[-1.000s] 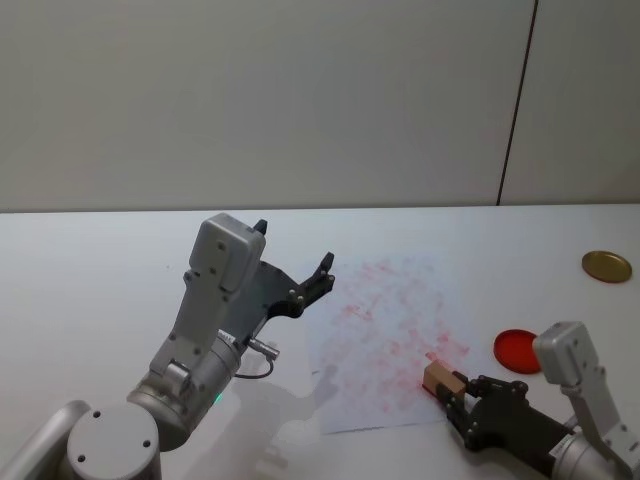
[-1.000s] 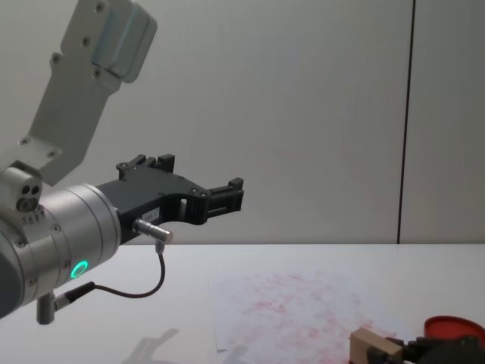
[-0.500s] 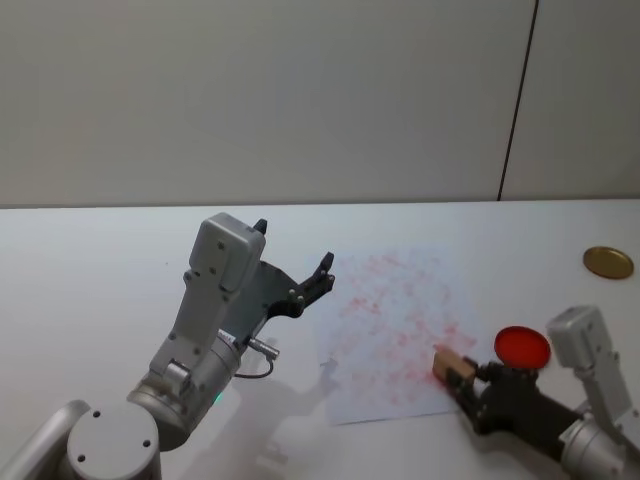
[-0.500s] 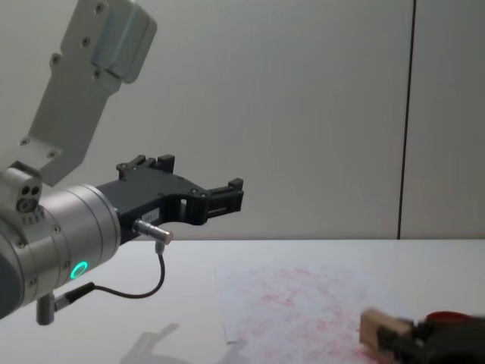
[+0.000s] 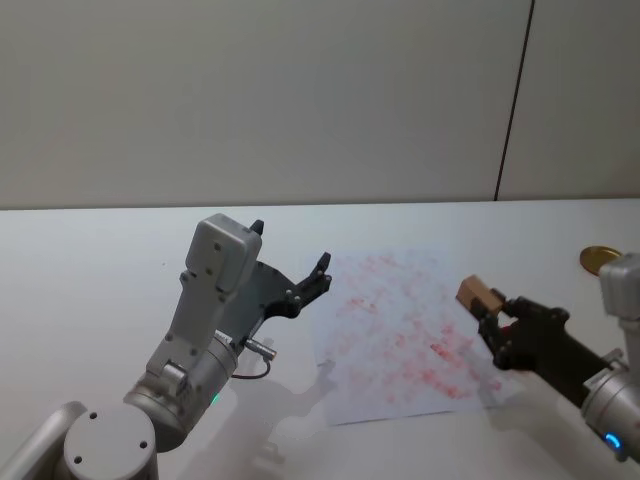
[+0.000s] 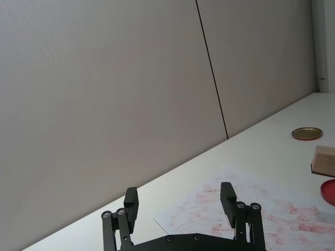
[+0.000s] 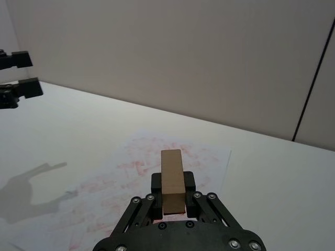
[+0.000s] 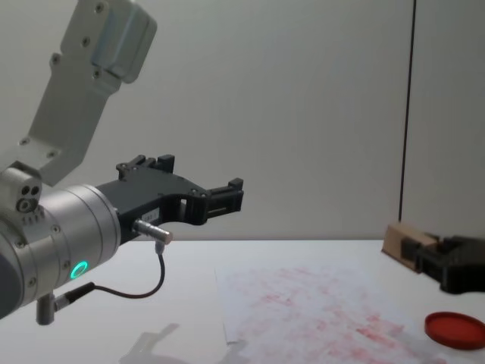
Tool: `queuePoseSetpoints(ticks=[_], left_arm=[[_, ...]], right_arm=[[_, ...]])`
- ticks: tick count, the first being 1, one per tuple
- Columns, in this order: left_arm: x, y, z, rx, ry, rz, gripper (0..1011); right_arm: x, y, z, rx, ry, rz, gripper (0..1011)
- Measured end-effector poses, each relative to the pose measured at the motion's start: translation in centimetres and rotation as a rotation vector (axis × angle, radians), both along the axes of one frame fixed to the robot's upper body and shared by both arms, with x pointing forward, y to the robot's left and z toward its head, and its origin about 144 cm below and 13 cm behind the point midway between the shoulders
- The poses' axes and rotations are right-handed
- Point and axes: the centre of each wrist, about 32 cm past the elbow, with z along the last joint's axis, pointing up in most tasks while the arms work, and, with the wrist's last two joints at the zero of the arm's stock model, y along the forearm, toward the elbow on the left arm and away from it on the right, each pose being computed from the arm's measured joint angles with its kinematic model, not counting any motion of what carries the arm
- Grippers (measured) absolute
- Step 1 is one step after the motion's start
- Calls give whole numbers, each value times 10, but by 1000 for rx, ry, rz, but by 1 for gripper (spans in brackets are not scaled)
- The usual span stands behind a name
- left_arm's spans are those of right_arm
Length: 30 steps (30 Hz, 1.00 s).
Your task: Use the one hand to pick up the stamp and affix it onto the A4 paper.
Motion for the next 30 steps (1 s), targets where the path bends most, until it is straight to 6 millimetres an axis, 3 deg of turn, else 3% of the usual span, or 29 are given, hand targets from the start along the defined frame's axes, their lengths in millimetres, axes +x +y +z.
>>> queuePoseSetpoints(ticks=[11, 30], left_arm=[[0, 0, 0, 0, 0, 0, 993], [0, 0, 0, 0, 0, 0, 993]], right_arm=[[6, -14, 7, -35, -7, -66, 219], [11, -34, -5, -91, 74, -107, 219]])
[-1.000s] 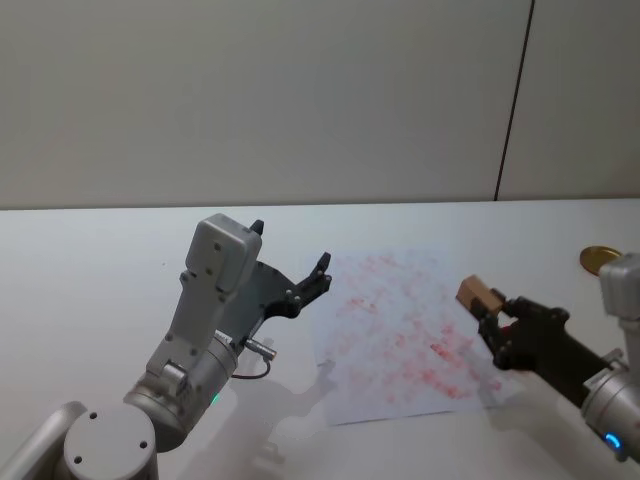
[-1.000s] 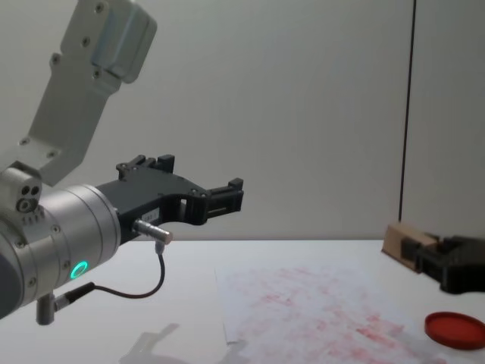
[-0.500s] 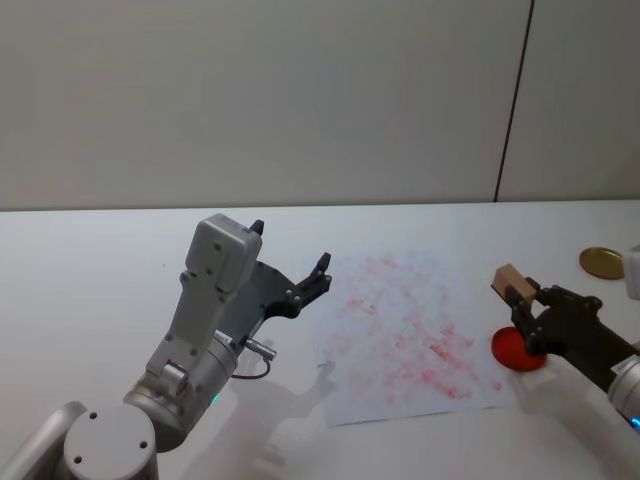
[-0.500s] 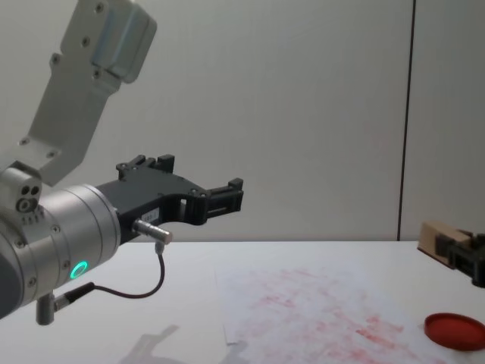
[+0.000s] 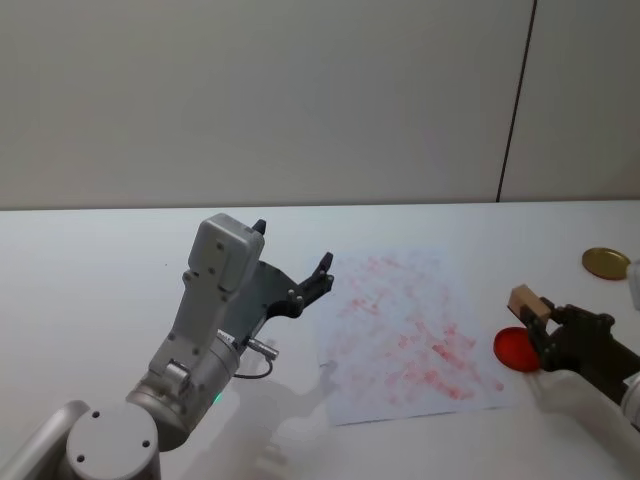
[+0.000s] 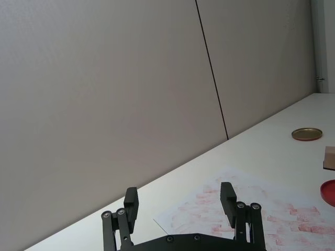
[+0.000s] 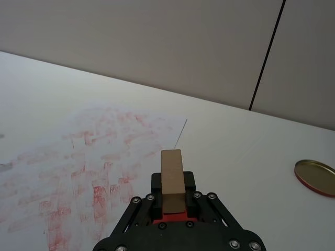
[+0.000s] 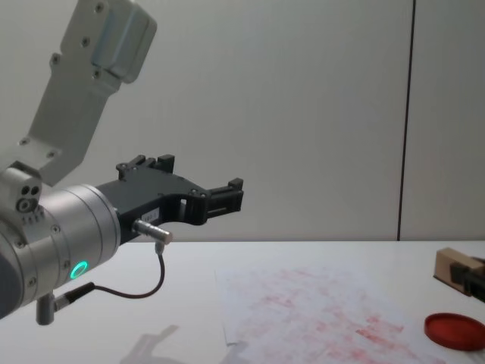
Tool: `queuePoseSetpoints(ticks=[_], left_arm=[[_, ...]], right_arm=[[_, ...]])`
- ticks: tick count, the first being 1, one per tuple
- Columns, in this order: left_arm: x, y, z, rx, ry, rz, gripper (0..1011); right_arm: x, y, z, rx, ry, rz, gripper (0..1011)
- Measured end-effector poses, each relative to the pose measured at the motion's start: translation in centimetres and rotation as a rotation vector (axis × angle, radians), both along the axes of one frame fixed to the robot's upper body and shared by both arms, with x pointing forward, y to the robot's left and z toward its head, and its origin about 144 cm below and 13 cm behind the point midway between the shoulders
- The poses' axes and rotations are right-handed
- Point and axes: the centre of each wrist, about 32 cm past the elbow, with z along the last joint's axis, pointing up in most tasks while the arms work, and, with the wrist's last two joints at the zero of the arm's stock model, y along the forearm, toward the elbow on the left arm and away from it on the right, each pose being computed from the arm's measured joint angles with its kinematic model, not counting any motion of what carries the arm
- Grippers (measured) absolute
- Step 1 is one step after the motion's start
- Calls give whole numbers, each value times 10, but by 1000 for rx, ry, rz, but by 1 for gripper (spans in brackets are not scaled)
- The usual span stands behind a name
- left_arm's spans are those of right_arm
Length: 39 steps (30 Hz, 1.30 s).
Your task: Use the one hand to pick up the stamp and affix it onto the A4 paper.
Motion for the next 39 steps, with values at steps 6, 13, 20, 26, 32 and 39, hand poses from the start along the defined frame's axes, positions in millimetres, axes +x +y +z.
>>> queuePoseSetpoints(ticks=[6, 13, 20, 26, 32, 39], left_arm=[[0, 0, 0, 0, 0, 0, 993], [0, 0, 0, 0, 0, 0, 993], [0, 0, 0, 0, 0, 0, 993], [0, 0, 0, 0, 0, 0, 993], [0, 0, 0, 0, 0, 0, 993], [0, 0, 0, 0, 0, 0, 993]], right_arm=[[0, -2, -5, -3, 26, 0, 219], [0, -2, -10, -3, 54, 0, 219], [0, -3, -15, -12, 79, -6, 219], [1, -3, -18, -21, 97, -15, 219], [2, -3, -20, -26, 109, -20, 266], [1, -3, -21, -24, 111, -25, 508]])
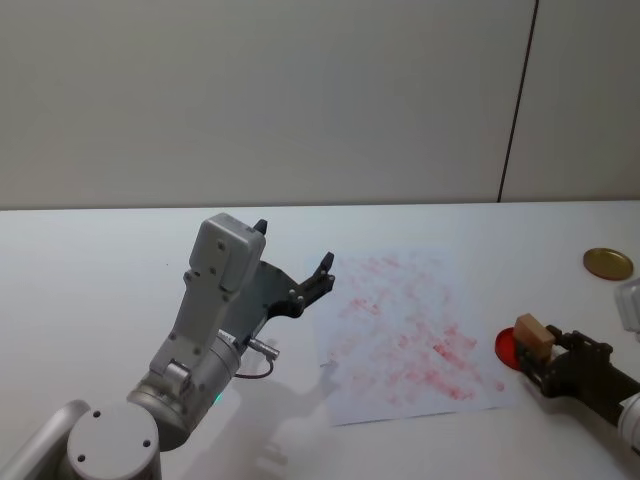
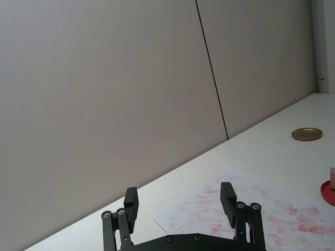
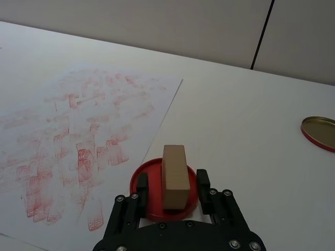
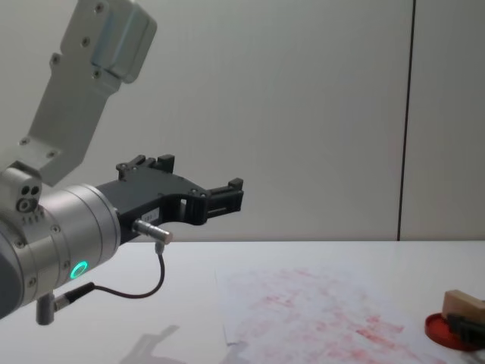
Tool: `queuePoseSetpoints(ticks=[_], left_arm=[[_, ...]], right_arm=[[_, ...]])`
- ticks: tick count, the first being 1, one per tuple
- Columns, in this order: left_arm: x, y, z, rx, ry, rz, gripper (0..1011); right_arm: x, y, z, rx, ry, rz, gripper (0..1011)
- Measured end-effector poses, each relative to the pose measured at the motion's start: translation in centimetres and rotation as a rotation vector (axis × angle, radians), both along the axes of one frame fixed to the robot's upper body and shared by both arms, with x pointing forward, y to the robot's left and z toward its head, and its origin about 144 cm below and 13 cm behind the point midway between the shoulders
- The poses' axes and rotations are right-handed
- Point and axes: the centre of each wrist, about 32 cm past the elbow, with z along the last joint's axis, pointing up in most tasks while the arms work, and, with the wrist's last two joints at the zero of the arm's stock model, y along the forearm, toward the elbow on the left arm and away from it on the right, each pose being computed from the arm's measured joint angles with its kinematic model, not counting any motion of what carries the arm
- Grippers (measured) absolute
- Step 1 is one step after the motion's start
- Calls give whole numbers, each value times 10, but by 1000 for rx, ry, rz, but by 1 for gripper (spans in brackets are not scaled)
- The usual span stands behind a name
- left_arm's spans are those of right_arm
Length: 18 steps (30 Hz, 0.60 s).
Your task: Use the one hand to pick up the stamp and affix it onto the A4 paper.
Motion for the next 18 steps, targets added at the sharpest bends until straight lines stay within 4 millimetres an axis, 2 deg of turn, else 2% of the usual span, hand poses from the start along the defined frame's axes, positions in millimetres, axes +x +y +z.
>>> queuePoseSetpoints(ticks=[12, 18], left_arm=[[0, 0, 0, 0, 0, 0, 993], [0, 0, 0, 0, 0, 0, 993]], right_arm=[[-2, 4, 6, 28, -64, 3, 892], [-3, 8, 15, 42, -124, 2, 1001]])
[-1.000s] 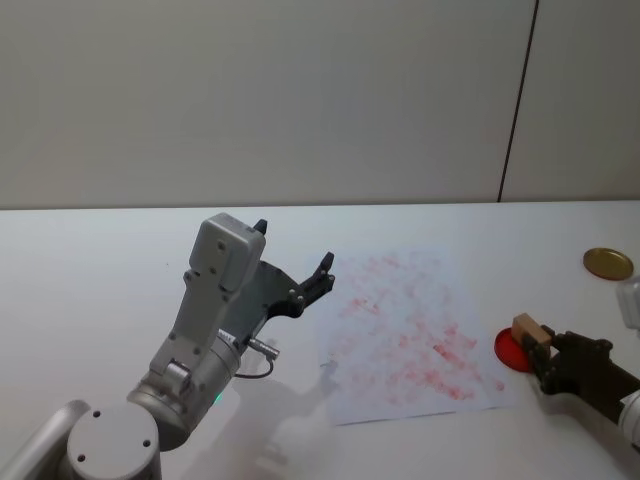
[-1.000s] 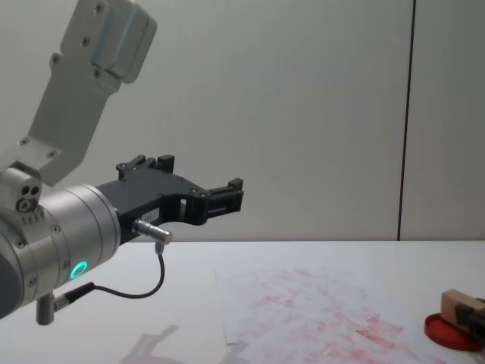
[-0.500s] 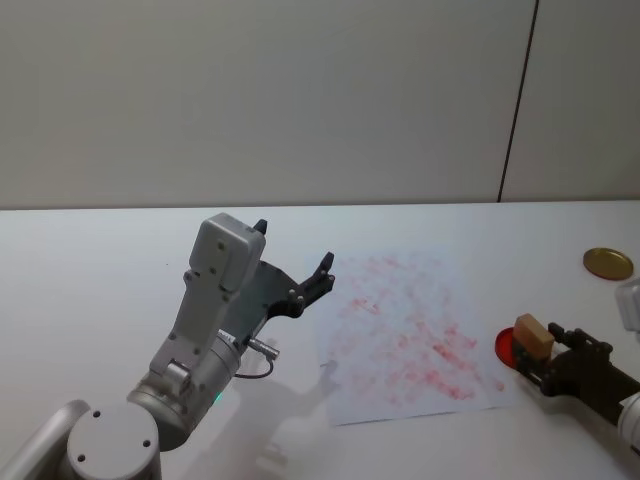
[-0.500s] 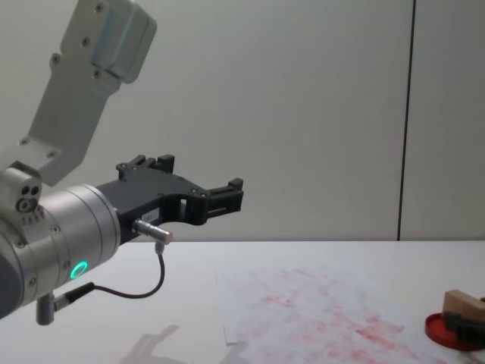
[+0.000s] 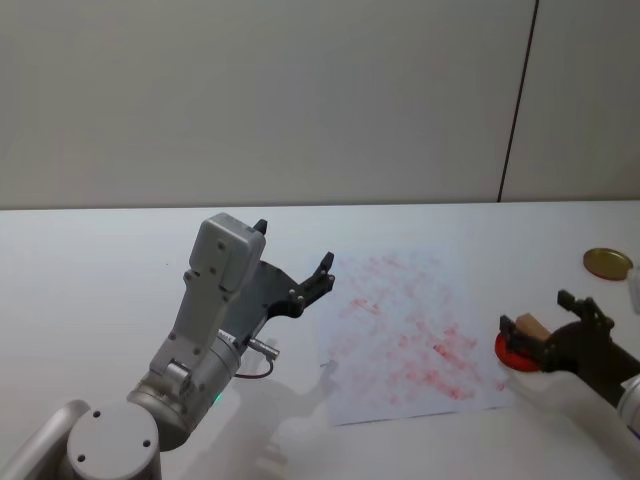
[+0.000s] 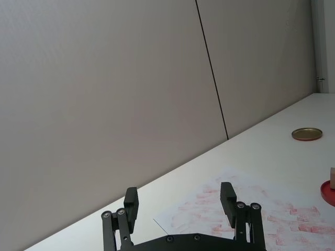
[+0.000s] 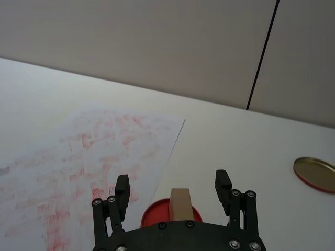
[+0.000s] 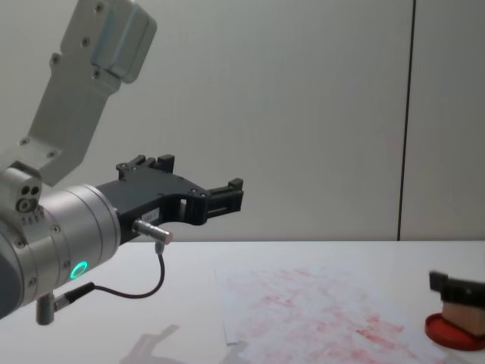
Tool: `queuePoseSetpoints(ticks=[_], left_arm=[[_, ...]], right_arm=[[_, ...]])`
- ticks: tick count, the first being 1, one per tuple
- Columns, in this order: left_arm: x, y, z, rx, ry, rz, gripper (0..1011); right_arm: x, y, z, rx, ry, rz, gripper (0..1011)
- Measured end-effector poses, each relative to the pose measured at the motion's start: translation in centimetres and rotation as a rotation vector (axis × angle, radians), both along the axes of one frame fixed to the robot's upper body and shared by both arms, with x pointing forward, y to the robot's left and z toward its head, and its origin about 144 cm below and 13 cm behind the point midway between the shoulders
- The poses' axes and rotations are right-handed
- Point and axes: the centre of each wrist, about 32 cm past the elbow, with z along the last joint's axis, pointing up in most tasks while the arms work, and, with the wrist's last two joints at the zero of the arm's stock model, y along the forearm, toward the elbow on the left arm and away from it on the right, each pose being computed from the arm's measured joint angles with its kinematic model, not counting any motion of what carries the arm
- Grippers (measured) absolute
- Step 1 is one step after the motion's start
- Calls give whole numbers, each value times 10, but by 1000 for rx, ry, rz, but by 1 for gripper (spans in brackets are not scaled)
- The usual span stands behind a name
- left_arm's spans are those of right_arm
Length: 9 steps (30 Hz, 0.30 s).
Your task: Use the one hand to pick up the stamp and affix it onto the A4 paper.
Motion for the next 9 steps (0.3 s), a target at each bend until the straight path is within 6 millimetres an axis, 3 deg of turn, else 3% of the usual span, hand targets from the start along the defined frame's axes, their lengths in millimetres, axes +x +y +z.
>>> queuePoseSetpoints(ticks=[9], left_arm=[[0, 0, 0, 0, 0, 0, 993]], right_arm=[[-2, 5, 11, 15, -63, -2, 1001]])
